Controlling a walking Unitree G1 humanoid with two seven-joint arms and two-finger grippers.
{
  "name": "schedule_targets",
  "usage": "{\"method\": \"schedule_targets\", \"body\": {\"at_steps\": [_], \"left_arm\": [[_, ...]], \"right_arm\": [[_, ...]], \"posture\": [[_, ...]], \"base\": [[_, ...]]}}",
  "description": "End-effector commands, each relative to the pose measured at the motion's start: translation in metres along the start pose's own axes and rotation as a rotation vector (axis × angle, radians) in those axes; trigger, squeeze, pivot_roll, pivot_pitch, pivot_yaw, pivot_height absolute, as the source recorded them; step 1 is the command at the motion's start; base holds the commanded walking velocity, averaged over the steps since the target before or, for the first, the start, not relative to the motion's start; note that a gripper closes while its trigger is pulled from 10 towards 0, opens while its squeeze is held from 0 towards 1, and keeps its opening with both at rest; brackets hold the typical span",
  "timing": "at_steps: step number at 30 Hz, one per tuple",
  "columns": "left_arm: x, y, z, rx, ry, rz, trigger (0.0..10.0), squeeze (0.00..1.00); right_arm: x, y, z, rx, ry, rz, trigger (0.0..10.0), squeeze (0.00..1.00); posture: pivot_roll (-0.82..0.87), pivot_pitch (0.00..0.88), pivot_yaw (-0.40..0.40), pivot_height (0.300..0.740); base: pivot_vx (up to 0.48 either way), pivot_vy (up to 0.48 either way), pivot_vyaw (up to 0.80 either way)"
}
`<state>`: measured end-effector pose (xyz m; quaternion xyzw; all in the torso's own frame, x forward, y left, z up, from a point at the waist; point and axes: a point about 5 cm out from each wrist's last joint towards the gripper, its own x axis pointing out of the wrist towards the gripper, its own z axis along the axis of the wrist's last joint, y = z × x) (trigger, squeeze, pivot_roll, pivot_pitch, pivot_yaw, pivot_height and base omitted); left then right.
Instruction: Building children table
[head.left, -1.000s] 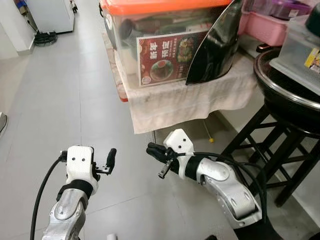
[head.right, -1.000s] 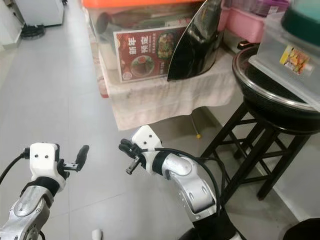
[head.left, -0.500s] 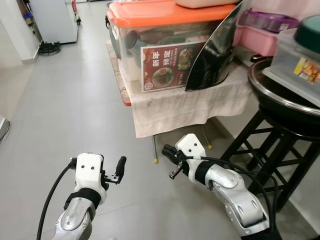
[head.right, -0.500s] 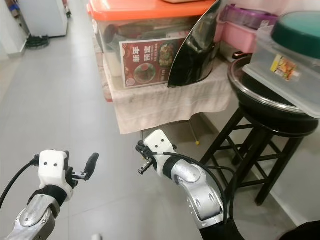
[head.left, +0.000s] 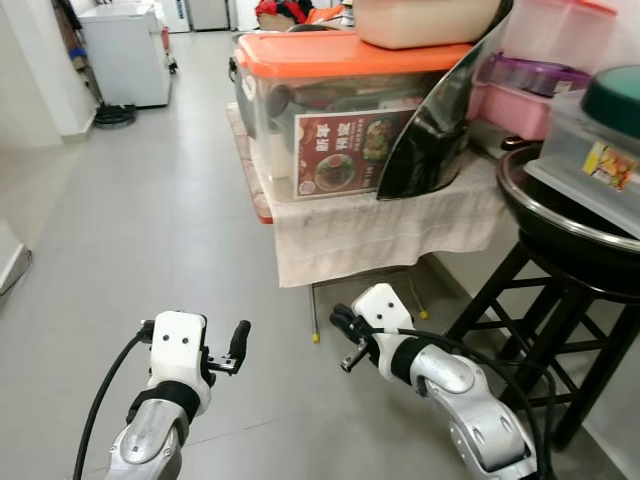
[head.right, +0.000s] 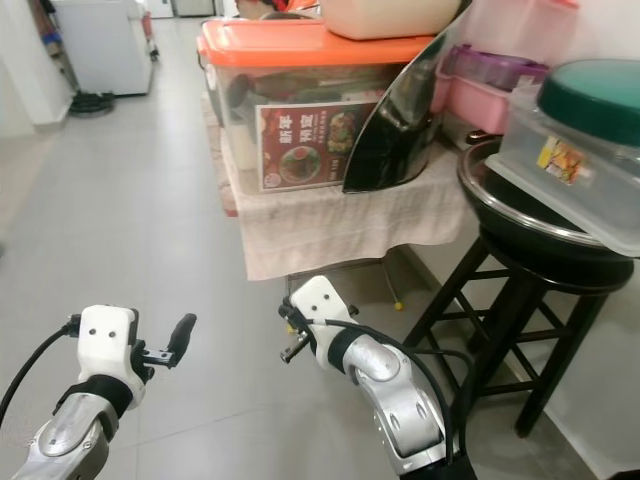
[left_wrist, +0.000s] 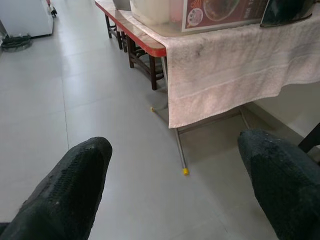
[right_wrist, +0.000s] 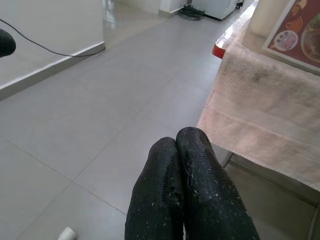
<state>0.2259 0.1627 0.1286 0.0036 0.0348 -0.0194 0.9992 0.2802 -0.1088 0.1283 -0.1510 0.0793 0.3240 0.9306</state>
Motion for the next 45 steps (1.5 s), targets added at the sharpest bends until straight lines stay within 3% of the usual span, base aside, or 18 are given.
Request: {"method": "schedule_targets", "body": {"at_steps": [1,32,37,45], "left_arm": [[0.001,-0.001,-0.002,-0.008,0.013,-0.008,10.0,0.0],[0.003,-0.005,-0.001,-0.014,0.0,-0.057,10.0,0.0],[-0.001,-0.002,0.0,-0.007,0.01,-0.029,10.0,0.0],[-0.012,0.004,-0.004,0.0,0.038,0.023,10.0,0.0]], "right_arm": [[0.0,-0.003,-0.001,0.025,0.002,-0.013,10.0,0.0],[0.003,-0.001,0.0,0.027,-0.01,0.012,10.0,0.0],[-0.002,0.009,0.003,-0.043,-0.039,0.099,10.0,0.0],[-0.003,0.008,0.002,0.019,-0.049,0.135,10.0,0.0]], "posture": [[0.04,0.004,-0.013,0.74],[0.03,0.004,-0.004,0.74],[0.03,0.005,-0.004,0.74],[0.04,0.008,-0.002,0.74]], "base": [[0.251,0.0,0.0],[0.282,0.0,0.03],[0.0,0.0,0.57],[0.0,0.0,0.6]]}}
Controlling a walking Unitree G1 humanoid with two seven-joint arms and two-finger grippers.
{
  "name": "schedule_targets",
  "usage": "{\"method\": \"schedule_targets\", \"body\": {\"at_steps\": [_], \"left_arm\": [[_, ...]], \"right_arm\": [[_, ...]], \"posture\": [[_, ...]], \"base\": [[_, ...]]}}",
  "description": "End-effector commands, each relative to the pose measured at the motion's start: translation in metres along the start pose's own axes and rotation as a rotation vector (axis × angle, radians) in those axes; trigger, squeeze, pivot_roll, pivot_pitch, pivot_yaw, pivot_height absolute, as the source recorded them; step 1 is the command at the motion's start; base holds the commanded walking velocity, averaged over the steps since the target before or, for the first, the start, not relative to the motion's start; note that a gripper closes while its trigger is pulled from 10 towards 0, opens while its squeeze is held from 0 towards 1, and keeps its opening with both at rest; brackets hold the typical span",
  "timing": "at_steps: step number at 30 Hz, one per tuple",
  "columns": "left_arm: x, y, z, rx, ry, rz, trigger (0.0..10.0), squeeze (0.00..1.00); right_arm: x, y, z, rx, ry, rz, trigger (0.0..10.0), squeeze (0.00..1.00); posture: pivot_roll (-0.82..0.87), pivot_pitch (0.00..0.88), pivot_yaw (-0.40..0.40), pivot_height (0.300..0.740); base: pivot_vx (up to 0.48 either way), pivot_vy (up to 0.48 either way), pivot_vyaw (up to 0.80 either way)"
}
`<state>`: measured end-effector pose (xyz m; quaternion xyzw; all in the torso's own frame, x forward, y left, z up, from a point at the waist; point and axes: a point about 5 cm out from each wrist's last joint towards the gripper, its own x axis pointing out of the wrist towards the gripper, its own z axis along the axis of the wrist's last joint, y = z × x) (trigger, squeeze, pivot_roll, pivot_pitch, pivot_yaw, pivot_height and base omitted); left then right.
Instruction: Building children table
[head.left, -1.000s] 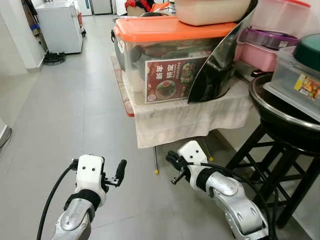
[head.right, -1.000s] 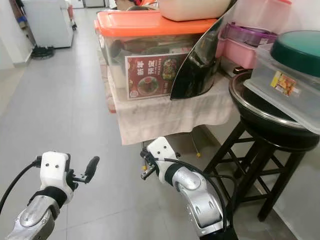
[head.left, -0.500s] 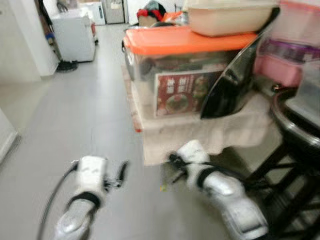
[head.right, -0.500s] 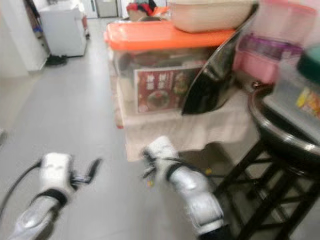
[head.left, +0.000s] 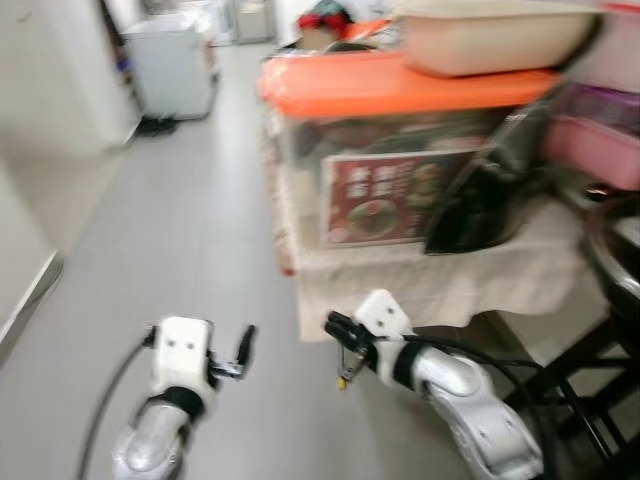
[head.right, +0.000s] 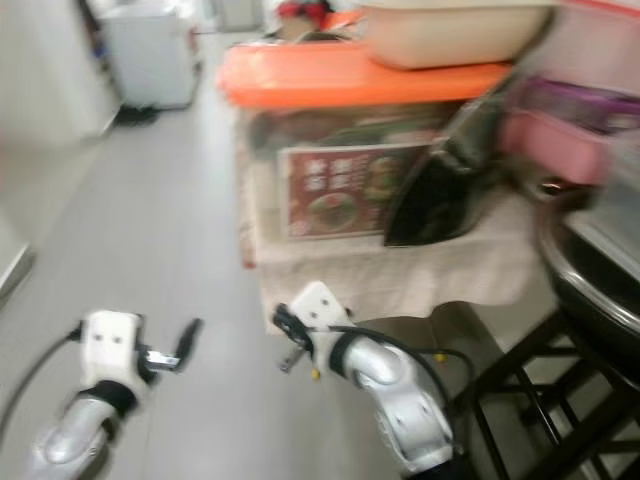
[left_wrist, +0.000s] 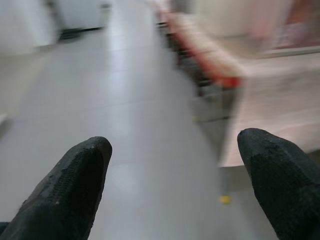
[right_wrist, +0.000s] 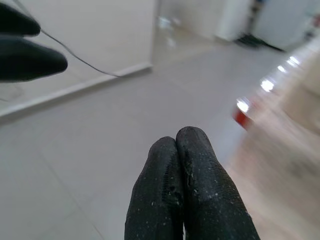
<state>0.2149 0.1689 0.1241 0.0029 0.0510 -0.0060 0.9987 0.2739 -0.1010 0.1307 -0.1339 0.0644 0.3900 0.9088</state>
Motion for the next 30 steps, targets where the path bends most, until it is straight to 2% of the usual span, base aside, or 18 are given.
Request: {"method": "schedule_targets", "body": {"at_steps": [1,7,15,17,19,24,26,27,30], "left_arm": [[-0.003,0.001,-0.001,0.002,0.014,0.01,10.0,0.0],[-0.004,0.007,-0.005,0.012,0.033,0.036,10.0,0.0],[-0.001,0.015,-0.007,0.007,0.043,0.057,10.0,0.0],[0.001,0.022,-0.008,-0.015,0.045,0.083,10.0,0.0],[0.001,0.022,-0.008,-0.015,0.045,0.083,10.0,0.0],[0.002,0.033,-0.01,-0.032,0.048,0.126,10.0,0.0],[0.002,0.039,-0.011,-0.041,0.052,0.149,10.0,0.0],[0.001,0.049,-0.013,-0.059,0.062,0.182,10.0,0.0],[0.001,0.052,-0.015,-0.069,0.068,0.192,10.0,0.0]], "right_arm": [[-0.003,-0.003,-0.003,0.029,0.012,-0.009,10.0,0.0],[-0.003,-0.006,-0.004,0.047,0.026,-0.035,10.0,0.0],[-0.005,-0.019,-0.009,0.044,0.068,-0.141,10.0,0.0],[-0.009,-0.025,-0.013,0.059,0.089,-0.179,10.0,0.0],[-0.009,-0.025,-0.013,0.059,0.089,-0.179,10.0,0.0],[-0.016,-0.031,-0.017,0.065,0.109,-0.183,10.0,0.0],[-0.018,-0.033,-0.019,0.064,0.114,-0.181,10.0,0.0],[-0.02,-0.036,-0.021,0.063,0.126,-0.18,10.0,0.0],[-0.021,-0.038,-0.023,0.06,0.137,-0.182,10.0,0.0]], "posture": [[0.04,0.009,-0.003,0.74],[0.04,0.009,-0.003,0.74],[0.03,0.016,0.001,0.735],[0.03,0.024,0.004,0.725],[0.03,0.024,0.004,0.725],[0.02,0.035,0.006,0.71],[0.02,0.036,0.006,0.705],[0.03,0.047,0.003,0.695],[0.03,0.047,0.003,0.69]], "base": [[0.0,0.0,0.0],[0.0,0.0,0.0],[0.0,0.0,0.0],[0.0,0.0,0.0],[0.0,0.0,0.0],[0.0,0.0,0.0],[0.0,0.0,0.0],[0.0,0.0,0.0],[0.0,0.0,0.0]]}}
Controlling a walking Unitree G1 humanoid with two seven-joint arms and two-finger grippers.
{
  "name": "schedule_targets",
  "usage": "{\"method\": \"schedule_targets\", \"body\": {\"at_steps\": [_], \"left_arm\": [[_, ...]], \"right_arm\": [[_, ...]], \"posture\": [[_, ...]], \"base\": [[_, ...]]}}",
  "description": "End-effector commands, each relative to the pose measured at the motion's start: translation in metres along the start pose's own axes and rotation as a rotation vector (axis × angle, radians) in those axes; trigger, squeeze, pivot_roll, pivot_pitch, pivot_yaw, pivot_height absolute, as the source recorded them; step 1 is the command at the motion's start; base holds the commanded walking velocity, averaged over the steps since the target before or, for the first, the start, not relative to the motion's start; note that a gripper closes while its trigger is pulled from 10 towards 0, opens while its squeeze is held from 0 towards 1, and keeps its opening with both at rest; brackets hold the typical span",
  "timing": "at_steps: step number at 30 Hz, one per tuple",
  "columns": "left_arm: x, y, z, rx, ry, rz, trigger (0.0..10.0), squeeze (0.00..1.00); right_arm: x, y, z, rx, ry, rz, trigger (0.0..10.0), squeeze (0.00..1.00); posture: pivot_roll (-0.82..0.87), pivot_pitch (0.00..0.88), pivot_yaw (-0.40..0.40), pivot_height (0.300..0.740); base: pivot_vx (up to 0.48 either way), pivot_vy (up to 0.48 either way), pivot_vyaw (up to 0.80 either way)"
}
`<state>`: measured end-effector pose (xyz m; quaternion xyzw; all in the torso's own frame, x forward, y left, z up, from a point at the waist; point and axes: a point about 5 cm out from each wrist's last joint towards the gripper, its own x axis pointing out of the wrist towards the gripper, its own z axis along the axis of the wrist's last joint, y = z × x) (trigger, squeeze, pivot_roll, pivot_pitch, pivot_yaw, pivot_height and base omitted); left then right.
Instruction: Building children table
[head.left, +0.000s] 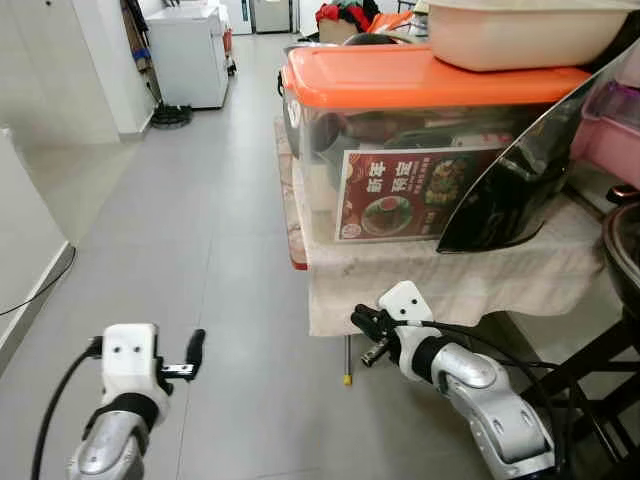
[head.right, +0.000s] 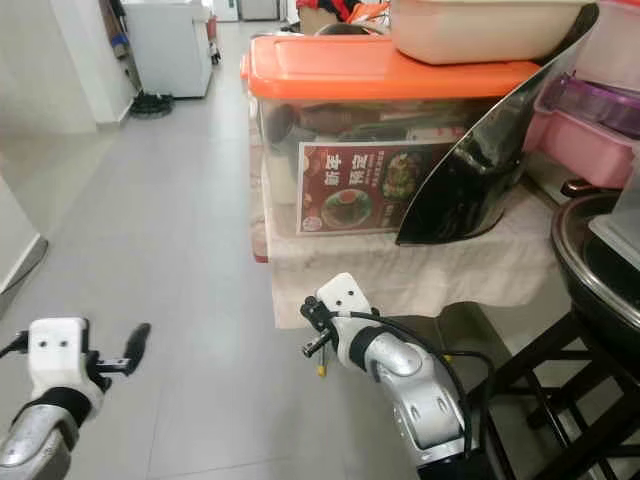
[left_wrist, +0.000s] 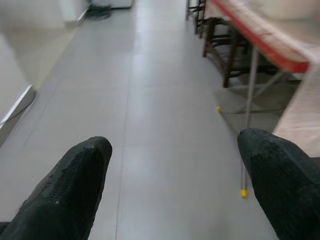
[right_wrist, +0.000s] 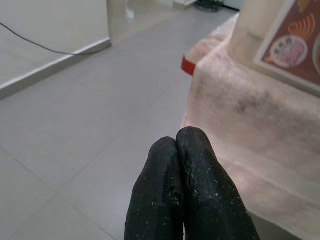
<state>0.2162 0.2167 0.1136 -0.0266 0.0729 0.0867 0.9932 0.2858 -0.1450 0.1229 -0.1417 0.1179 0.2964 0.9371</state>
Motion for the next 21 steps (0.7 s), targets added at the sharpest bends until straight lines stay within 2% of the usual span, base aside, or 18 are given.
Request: {"method": "schedule_targets", "body": {"at_steps": [1,7,8,16,19,21], "left_arm": [[0.0,0.006,-0.005,-0.004,0.027,0.016,10.0,0.0],[-0.005,0.016,-0.015,-0.026,0.066,0.042,10.0,0.0],[-0.007,0.017,-0.02,-0.038,0.085,0.043,10.0,0.0],[-0.008,0.022,-0.031,-0.059,0.126,0.043,10.0,0.0],[-0.006,0.028,-0.043,-0.078,0.166,0.049,10.0,0.0],[-0.006,0.028,-0.044,-0.082,0.172,0.048,10.0,0.0]], "right_arm": [[0.0,-0.003,-0.004,0.009,0.02,-0.004,10.0,0.0],[-0.004,-0.019,-0.022,0.021,0.109,-0.034,10.0,0.0],[-0.007,-0.024,-0.03,0.02,0.155,-0.043,10.0,0.0],[-0.011,-0.033,-0.051,0.019,0.27,-0.053,10.0,0.0],[-0.009,-0.037,-0.066,0.048,0.343,-0.064,10.0,0.0],[-0.009,-0.037,-0.068,0.056,0.352,-0.061,10.0,0.0]], "posture": [[0.03,0.047,0.003,0.685],[0.03,0.075,-0.007,0.66],[0.04,0.086,-0.01,0.65],[0.04,0.108,-0.016,0.63],[0.04,0.14,-0.025,0.615],[0.04,0.147,-0.025,0.61]], "base": [[0.0,0.0,0.0],[0.0,0.0,0.0],[0.0,0.0,0.0],[0.0,0.0,0.0],[0.0,0.0,0.0],[0.0,0.0,0.0]]}}
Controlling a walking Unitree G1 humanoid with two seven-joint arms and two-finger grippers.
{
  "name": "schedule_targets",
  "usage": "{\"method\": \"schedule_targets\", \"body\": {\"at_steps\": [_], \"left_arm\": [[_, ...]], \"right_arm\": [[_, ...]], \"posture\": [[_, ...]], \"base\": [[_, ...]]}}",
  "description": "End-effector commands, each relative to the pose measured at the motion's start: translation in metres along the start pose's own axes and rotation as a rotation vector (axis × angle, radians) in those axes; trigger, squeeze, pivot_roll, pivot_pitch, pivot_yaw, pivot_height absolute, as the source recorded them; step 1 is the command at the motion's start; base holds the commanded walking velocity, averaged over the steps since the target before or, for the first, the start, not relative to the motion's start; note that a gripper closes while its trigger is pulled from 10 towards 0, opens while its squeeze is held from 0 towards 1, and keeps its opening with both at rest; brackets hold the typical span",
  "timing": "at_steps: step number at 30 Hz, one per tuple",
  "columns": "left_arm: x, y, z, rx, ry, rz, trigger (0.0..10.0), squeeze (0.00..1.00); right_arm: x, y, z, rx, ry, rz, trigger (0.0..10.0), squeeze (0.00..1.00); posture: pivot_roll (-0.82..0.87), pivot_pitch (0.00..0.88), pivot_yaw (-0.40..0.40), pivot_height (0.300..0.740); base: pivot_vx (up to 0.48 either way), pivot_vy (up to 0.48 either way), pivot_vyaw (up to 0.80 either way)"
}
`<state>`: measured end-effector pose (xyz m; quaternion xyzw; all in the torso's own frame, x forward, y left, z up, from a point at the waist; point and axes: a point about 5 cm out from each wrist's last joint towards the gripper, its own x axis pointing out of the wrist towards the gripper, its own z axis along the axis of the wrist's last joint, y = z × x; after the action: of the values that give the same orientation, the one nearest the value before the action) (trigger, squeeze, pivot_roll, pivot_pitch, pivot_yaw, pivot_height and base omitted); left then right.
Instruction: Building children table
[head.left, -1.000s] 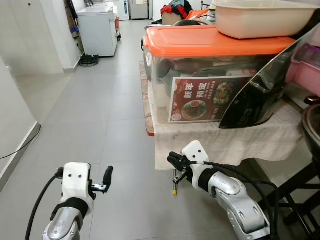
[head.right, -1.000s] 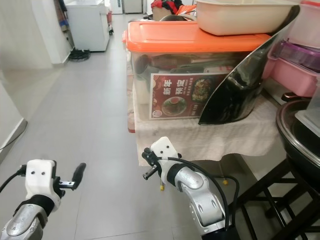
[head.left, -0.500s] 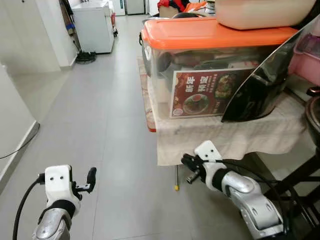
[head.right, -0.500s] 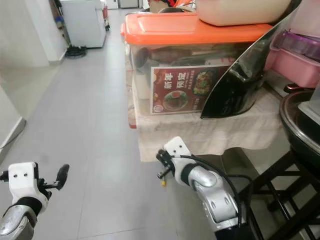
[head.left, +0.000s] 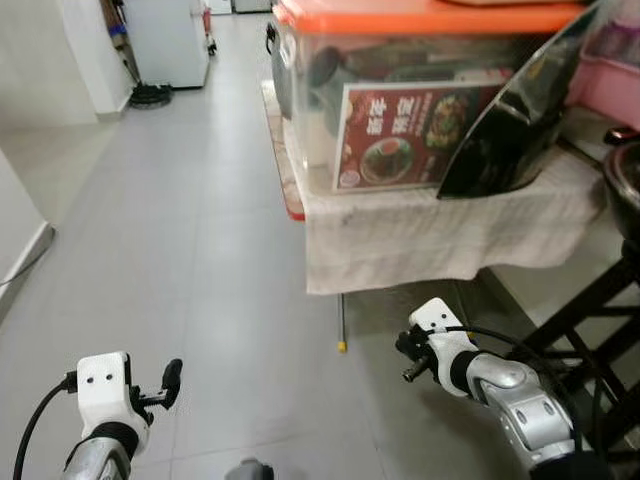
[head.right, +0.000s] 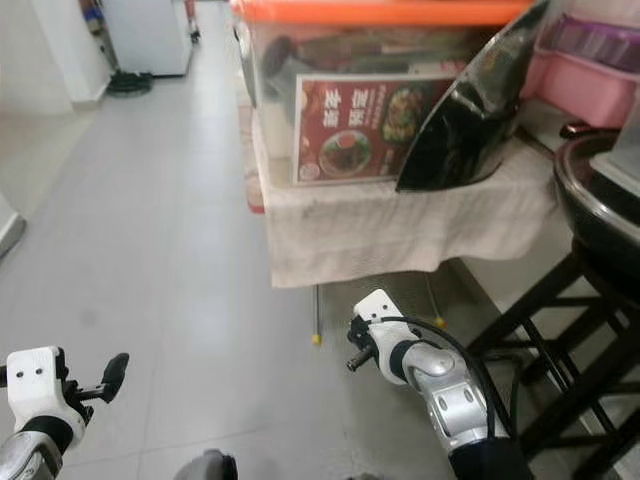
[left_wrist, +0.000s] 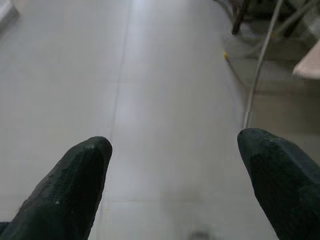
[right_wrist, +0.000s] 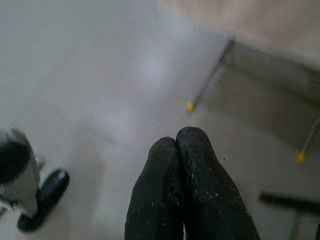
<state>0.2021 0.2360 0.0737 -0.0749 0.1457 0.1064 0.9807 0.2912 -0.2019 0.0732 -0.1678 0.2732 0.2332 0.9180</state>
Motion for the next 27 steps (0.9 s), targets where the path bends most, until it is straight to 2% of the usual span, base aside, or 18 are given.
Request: {"method": "schedule_targets", "body": {"at_steps": [1,11,23,27], "left_arm": [[0.001,0.008,-0.005,0.011,0.024,0.01,10.0,0.0],[-0.002,0.012,-0.005,0.022,0.039,0.017,10.0,0.0],[-0.012,0.015,-0.029,0.004,0.139,0.043,10.0,0.0],[-0.015,0.014,-0.038,-0.028,0.191,0.06,10.0,0.0]], "right_arm": [[0.004,0.002,-0.005,0.004,0.032,0.012,10.0,0.0],[0.005,0.004,-0.012,0.005,0.074,0.034,10.0,0.0],[0.008,0.002,-0.02,-0.019,0.124,0.033,10.0,0.0],[0.011,0.002,-0.02,-0.025,0.13,0.032,10.0,0.0]], "posture": [[0.03,0.161,-0.027,0.6],[0.04,0.238,-0.037,0.56],[0.04,0.273,-0.033,0.52],[0.05,0.27,-0.03,0.5]], "base": [[0.0,0.0,0.0],[0.0,0.0,0.0],[0.0,0.0,0.0],[0.0,0.0,0.0]]}}
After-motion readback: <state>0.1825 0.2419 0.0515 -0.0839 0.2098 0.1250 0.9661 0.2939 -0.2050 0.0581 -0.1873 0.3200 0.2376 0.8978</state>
